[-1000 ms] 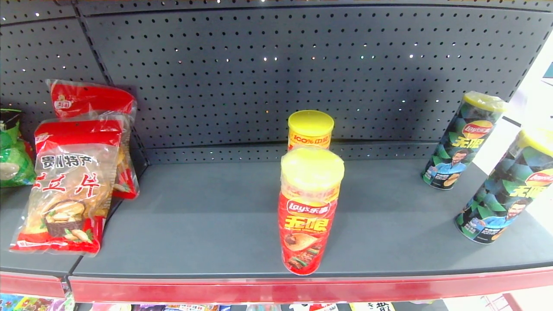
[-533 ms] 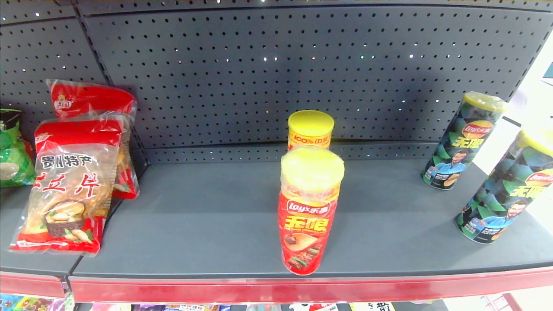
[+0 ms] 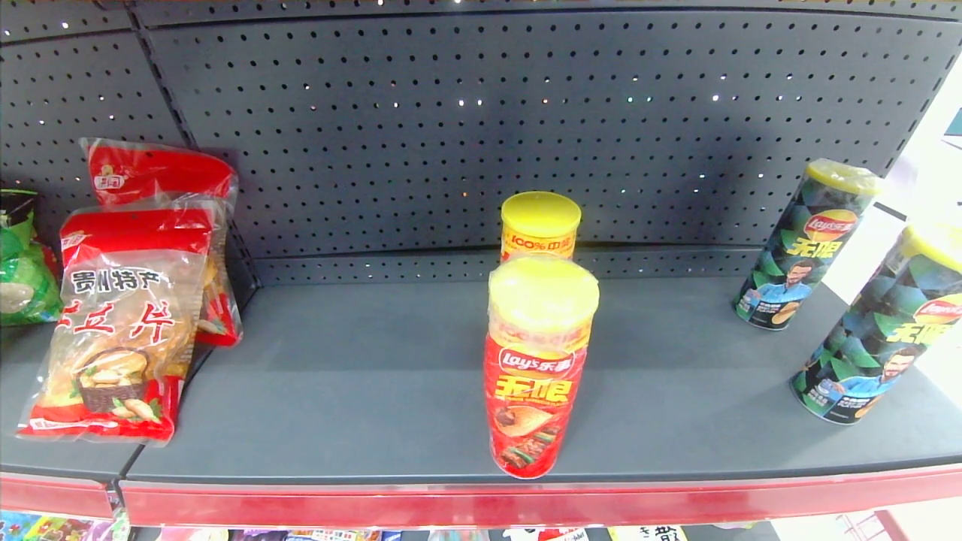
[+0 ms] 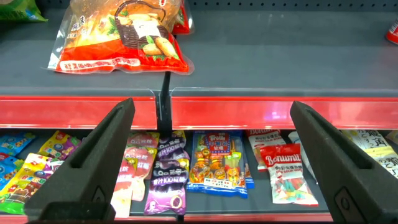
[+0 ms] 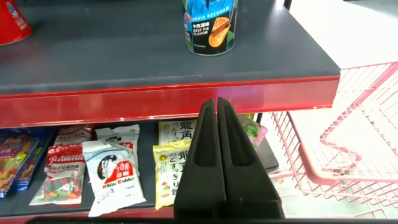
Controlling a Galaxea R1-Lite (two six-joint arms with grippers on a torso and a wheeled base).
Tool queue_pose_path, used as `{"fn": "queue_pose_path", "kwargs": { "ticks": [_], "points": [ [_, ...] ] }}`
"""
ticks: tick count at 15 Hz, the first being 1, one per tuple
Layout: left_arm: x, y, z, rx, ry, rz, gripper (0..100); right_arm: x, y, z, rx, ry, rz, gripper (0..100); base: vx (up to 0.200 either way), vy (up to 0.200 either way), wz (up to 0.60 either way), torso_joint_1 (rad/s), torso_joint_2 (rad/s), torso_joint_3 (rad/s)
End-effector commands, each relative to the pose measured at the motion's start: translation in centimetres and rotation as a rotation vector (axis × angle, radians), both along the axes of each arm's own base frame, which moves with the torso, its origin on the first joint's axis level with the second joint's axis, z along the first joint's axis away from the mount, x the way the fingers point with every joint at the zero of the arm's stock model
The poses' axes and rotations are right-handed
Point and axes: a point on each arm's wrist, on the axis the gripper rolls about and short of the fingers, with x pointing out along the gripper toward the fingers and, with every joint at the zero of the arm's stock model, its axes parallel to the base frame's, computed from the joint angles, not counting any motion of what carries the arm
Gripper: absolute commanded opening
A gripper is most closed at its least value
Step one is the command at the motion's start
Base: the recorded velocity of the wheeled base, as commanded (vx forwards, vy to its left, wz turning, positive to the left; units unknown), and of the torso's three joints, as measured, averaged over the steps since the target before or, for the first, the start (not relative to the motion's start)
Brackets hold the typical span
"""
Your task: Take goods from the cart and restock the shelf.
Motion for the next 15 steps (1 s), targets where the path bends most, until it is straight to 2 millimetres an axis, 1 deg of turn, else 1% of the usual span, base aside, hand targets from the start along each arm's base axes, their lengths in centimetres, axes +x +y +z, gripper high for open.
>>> {"fn": "queue_pose_path", "kwargs": {
  "ticks": [1, 15],
  "points": [
    [0.01, 0.00, 0.00, 0.000, 0.001, 0.000, 100, 0.01, 0.00, 0.00, 0.000, 0.001, 0.001, 0, 0.000, 0.000, 0.00, 0.000, 0.00, 0.000],
    [0.01, 0.00, 0.00, 0.000, 0.001, 0.000, 100, 0.01, 0.00, 0.00, 0.000, 0.001, 0.001, 0, 0.000, 0.000, 0.00, 0.000, 0.00, 0.000]
  ]
}}
